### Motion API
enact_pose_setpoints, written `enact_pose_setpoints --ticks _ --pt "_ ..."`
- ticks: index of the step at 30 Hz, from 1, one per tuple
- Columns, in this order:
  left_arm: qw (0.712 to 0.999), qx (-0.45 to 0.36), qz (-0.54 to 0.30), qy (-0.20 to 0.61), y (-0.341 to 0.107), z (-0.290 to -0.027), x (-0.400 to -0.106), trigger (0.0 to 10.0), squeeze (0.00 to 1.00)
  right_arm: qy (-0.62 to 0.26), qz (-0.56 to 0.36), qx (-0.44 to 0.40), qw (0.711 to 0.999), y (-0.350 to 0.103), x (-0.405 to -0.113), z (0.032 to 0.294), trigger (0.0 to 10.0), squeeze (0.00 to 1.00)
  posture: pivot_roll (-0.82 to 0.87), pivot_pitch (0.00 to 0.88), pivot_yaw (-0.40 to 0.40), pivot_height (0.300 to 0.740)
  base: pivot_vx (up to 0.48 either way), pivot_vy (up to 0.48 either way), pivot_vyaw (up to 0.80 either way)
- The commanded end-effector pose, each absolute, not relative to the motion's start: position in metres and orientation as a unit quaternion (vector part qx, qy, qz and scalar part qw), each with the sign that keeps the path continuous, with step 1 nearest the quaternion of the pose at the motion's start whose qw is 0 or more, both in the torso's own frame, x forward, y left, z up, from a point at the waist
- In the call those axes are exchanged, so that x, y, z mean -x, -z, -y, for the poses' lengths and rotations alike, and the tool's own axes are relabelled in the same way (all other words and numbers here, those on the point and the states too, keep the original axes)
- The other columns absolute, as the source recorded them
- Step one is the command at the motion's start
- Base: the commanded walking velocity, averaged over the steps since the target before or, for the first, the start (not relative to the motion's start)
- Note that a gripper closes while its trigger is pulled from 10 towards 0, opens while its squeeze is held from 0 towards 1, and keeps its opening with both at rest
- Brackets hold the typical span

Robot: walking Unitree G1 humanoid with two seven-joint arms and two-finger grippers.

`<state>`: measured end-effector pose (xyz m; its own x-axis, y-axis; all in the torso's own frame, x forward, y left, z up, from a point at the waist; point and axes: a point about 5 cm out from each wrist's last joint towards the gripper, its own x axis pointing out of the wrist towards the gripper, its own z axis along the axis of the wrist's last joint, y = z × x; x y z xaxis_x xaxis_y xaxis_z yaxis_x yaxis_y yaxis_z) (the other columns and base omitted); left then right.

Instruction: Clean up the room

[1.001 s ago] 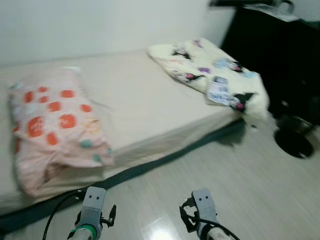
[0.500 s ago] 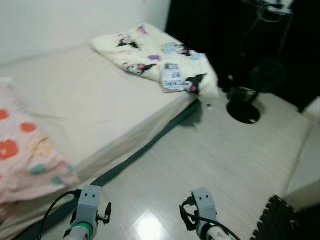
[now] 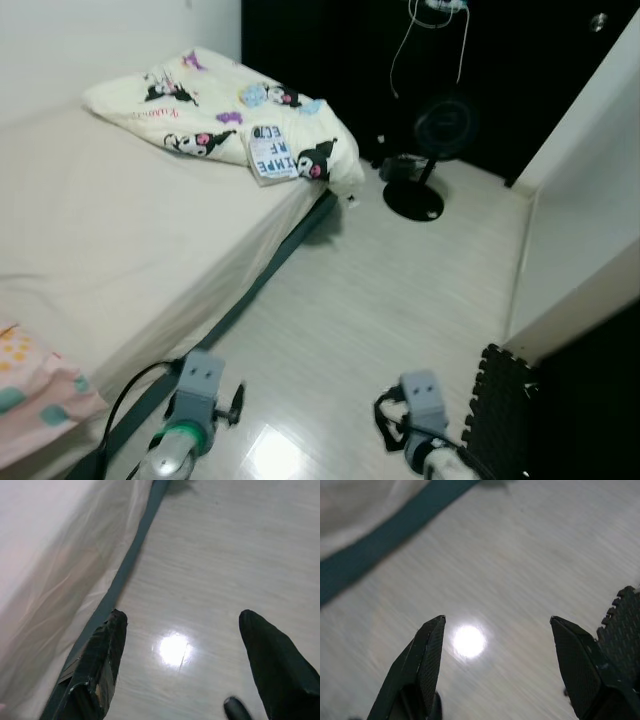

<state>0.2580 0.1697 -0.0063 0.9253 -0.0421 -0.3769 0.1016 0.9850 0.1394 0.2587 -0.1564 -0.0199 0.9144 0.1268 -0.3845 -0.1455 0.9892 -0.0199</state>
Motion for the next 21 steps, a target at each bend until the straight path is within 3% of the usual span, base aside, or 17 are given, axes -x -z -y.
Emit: enact_pose_setpoints --ticks 1,6,13,21 --pt "0.978 -0.080 -0.185 0.044 0.005 -0.167 -0.257 10.0 0.00 -0.060 -0.195 0.011 0.979 0.022 -0.255 0.159 10.0 0.00 0.01 0.051 -0.014 0.740 0.000 0.000 0.00" --pt "0.991 -0.076 -0.087 0.072 -0.040 -0.155 -0.288 10.0 0.00 -0.040 -0.135 -0.041 0.989 0.001 -0.270 0.154 10.0 0.00 0.00 0.046 -0.002 0.740 0.000 0.000 0.00" --pt "0.993 -0.067 -0.053 0.086 -0.059 -0.147 -0.301 10.0 0.00 -0.032 -0.123 -0.051 0.991 -0.003 -0.272 0.154 10.0 0.00 -0.01 0.041 0.009 0.740 0.000 0.000 0.00" --pt "0.991 -0.067 -0.046 0.105 -0.065 -0.140 -0.303 10.0 0.00 -0.020 -0.117 -0.045 0.992 -0.004 -0.269 0.159 10.0 0.00 -0.02 0.043 0.016 0.740 0.000 0.000 -0.80"
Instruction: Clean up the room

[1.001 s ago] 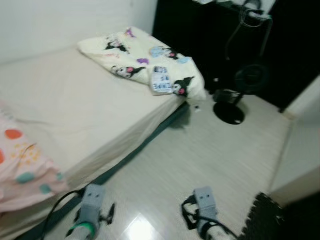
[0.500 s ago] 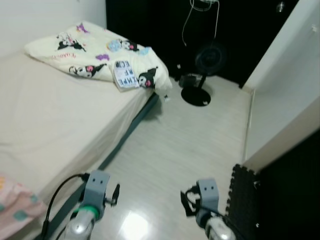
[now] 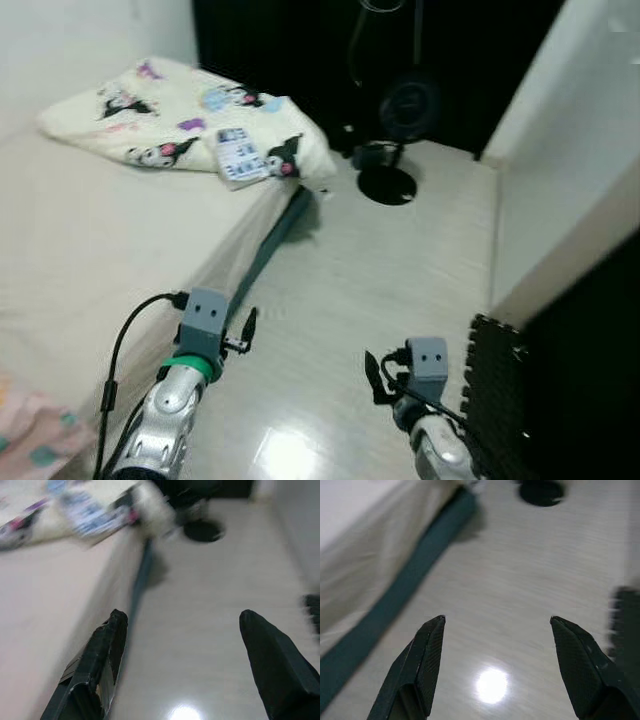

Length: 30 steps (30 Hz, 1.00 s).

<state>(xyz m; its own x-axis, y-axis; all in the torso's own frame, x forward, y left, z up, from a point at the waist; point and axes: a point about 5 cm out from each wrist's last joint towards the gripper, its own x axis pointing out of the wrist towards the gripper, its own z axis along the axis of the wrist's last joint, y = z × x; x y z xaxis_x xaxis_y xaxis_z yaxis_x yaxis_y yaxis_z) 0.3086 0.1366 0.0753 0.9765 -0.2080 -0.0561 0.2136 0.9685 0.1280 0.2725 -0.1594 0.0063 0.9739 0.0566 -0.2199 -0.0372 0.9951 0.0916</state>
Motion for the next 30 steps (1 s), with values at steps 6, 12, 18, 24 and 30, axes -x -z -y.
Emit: enact_pose_setpoints --ticks 6,12,18,24,30 --pt "0.990 -0.071 -0.060 0.110 -0.060 -0.141 -0.298 10.0 0.00 -0.032 -0.121 -0.021 0.992 -0.003 -0.267 0.158 10.0 0.00 -0.01 0.044 0.013 0.740 0.000 0.000 -0.40" --pt "0.989 -0.072 -0.069 0.105 -0.056 -0.142 -0.295 10.0 0.00 -0.035 -0.125 -0.022 0.991 -0.002 -0.267 0.157 10.0 0.00 -0.01 0.046 0.006 0.740 0.000 0.000 -0.13" --pt "0.989 -0.069 -0.076 0.109 -0.056 -0.140 -0.295 10.0 0.00 -0.038 -0.123 -0.017 0.992 -0.004 -0.269 0.155 10.0 0.00 -0.01 0.046 0.008 0.740 0.000 0.000 -0.67" --pt "0.988 -0.063 -0.074 0.116 -0.060 -0.137 -0.298 10.0 0.00 -0.034 -0.120 -0.015 0.992 -0.005 -0.269 0.156 10.0 0.00 -0.02 0.047 0.010 0.740 0.000 0.000 -0.80" --pt "0.988 -0.057 -0.074 0.125 -0.062 -0.133 -0.300 10.0 0.00 -0.030 -0.119 -0.014 0.992 -0.005 -0.269 0.157 10.0 0.00 -0.03 0.046 0.015 0.740 0.000 0.000 -0.80"
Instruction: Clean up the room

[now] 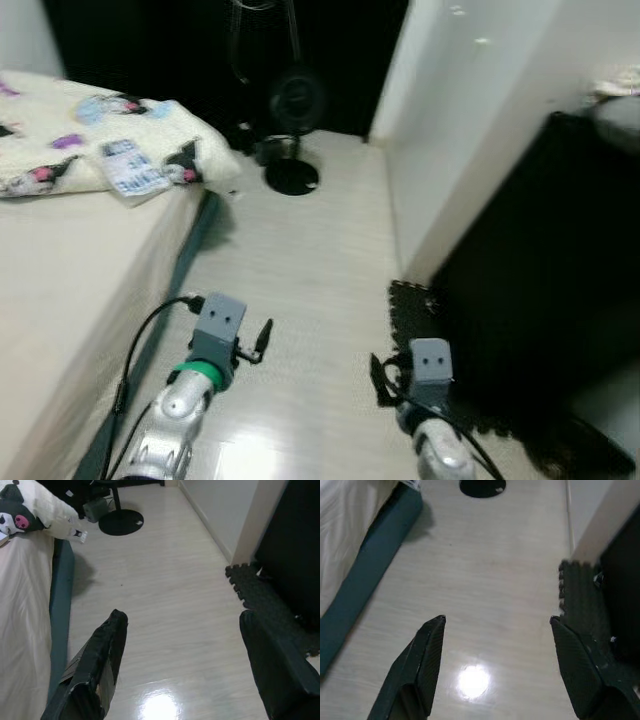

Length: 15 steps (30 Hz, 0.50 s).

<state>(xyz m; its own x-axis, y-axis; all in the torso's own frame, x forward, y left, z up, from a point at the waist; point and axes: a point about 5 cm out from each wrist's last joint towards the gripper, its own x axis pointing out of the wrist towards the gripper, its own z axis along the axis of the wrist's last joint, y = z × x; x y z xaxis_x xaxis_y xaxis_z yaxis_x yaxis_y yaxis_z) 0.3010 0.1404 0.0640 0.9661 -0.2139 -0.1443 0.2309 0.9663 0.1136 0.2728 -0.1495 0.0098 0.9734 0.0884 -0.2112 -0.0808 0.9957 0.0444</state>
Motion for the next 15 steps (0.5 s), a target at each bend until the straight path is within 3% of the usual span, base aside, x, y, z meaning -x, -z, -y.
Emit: enact_pose_setpoints --ticks 1,15 --pt "0.988 -0.057 -0.074 0.125 -0.0617 -0.1334 -0.3004 10.0 0.00 -0.030 -0.119 -0.014 0.992 -0.0053 -0.2688 0.1569 10.0 0.00 -0.03 0.046 0.015 0.740 0.000 0.000 -0.80" --pt "0.987 -0.061 -0.067 0.133 -0.0644 -0.1311 -0.3020 10.0 0.00 -0.022 -0.119 -0.015 0.993 -0.0049 -0.2674 0.1585 10.0 0.00 -0.03 0.046 0.021 0.740 0.000 0.000 -0.80"
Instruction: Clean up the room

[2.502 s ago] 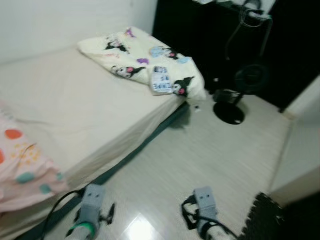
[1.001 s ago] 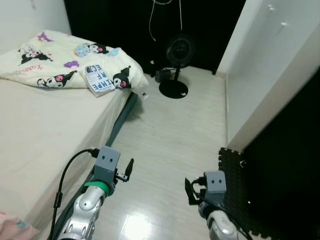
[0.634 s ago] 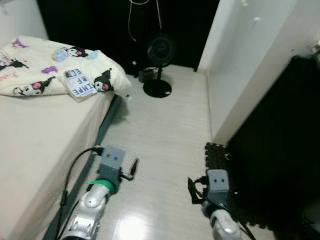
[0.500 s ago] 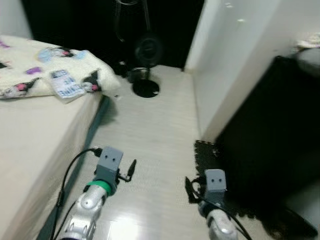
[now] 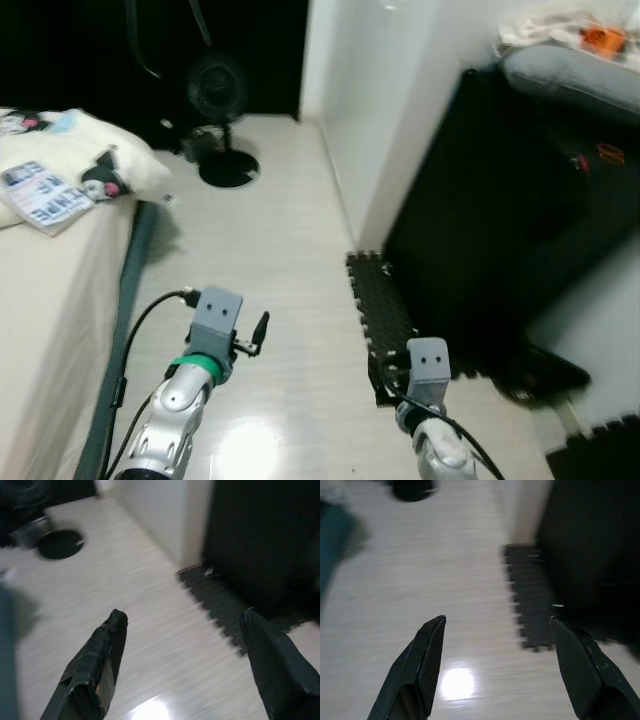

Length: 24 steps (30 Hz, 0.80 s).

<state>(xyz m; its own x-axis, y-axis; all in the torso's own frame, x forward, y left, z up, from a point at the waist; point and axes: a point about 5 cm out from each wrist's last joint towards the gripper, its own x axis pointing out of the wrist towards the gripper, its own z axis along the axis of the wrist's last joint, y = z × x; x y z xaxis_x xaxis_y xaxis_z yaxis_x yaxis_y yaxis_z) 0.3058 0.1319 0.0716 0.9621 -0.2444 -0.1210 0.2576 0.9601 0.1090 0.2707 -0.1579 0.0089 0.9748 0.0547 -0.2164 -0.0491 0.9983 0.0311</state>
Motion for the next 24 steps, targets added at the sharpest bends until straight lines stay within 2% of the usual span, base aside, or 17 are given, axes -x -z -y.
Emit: enact_pose_setpoints --ticks 1,5,8,13,17,21,24 --pt "0.987 -0.062 -0.063 0.133 -0.065 -0.131 -0.302 10.0 0.00 -0.021 -0.118 -0.014 0.993 -0.005 -0.267 0.158 10.0 0.00 -0.03 0.046 0.021 0.740 0.247 0.000 -0.80" --pt "0.988 -0.063 -0.058 0.128 -0.066 -0.134 -0.303 10.0 0.00 -0.014 -0.106 -0.004 0.994 -0.008 -0.268 0.159 10.0 0.00 -0.03 0.047 0.020 0.740 0.452 0.000 -0.80" --pt "0.989 -0.064 -0.057 0.124 -0.066 -0.135 -0.303 10.0 0.00 -0.015 -0.071 0.036 0.997 -0.020 -0.275 0.159 10.0 0.00 -0.03 0.047 0.020 0.740 0.465 0.000 0.00" --pt "0.989 -0.064 -0.055 0.122 -0.066 -0.134 -0.303 10.0 0.00 -0.039 -0.048 0.051 0.997 -0.029 -0.280 0.153 10.0 0.00 -0.04 0.047 0.008 0.740 0.465 0.000 0.00" --pt "0.990 -0.067 -0.048 0.112 -0.067 -0.133 -0.302 10.0 0.00 -0.120 0.005 0.068 0.990 -0.055 -0.297 0.126 10.0 0.00 -0.02 0.048 -0.019 0.740 0.465 0.000 0.00" --pt "0.991 -0.069 -0.045 0.109 -0.067 -0.133 -0.301 10.0 0.00 -0.131 0.013 0.068 0.989 -0.059 -0.300 0.122 10.0 0.00 -0.01 0.049 -0.030 0.740 0.465 0.000 0.00" --pt "0.992 -0.071 -0.036 0.099 -0.068 -0.133 -0.298 10.0 0.00 -0.157 0.027 0.067 0.985 -0.070 -0.309 0.112 10.0 0.00 0.03 0.049 -0.071 0.740 0.465 0.000 0.00"
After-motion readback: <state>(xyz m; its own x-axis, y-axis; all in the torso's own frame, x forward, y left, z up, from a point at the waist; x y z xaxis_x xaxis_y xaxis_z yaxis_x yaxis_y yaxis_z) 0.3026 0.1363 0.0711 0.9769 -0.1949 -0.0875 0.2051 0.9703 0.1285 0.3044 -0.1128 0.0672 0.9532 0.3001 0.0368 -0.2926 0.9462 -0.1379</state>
